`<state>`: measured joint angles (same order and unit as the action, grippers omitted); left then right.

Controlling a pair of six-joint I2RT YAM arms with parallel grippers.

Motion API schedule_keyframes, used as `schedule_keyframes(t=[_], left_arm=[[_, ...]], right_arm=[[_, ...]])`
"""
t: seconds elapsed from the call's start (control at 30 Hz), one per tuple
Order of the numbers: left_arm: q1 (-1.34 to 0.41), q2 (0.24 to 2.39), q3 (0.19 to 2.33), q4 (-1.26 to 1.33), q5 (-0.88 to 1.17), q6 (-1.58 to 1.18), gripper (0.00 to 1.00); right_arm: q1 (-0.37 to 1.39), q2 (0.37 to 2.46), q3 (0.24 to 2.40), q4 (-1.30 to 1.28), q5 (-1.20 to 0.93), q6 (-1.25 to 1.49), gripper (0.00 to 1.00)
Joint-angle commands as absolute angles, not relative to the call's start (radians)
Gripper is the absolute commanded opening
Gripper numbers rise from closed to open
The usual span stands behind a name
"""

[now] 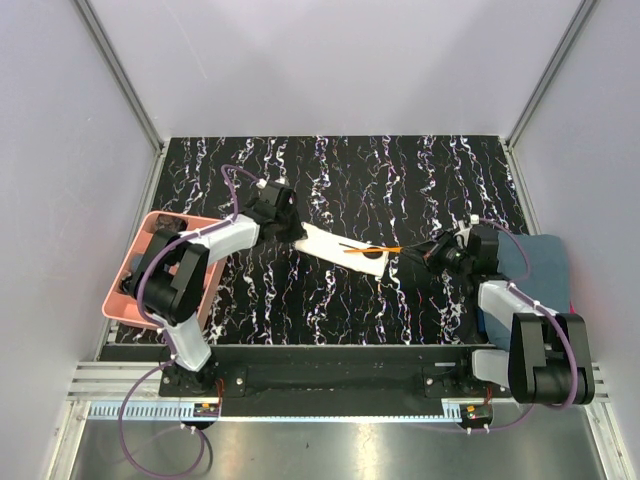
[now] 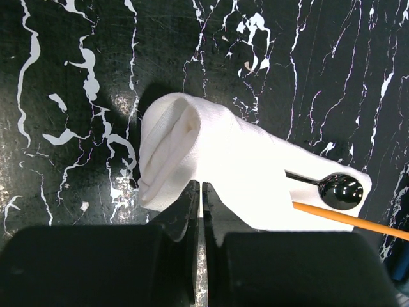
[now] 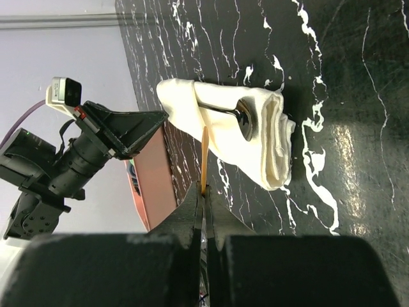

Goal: Fold the napkin into a case and place the utensils inside
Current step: Insert the knife into the folded napkin.

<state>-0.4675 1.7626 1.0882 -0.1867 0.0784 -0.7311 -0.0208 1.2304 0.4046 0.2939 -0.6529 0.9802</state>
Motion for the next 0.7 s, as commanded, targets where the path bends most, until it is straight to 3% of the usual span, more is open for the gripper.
schedule_keyframes(t=[0.0, 0.33, 0.67], left_arm=[[-0.460, 1.776, 1.106, -0.143, 0.074, -0.730, 0.06], [-0.460, 1.781, 1.046, -0.109, 0.080, -0.747, 0.05], [-0.460, 1.770, 0.989, -0.069, 0.083, -0.758, 0.04]], right_arm=[[-0.025, 1.249, 0.381, 0.437, -0.698, 1.017, 0.00], [-0.006, 1.357, 0.328, 0.603, -0.698, 1.094, 0.00], [0.061, 1.545, 0.273, 0.938, -0.673, 1.259, 0.00]])
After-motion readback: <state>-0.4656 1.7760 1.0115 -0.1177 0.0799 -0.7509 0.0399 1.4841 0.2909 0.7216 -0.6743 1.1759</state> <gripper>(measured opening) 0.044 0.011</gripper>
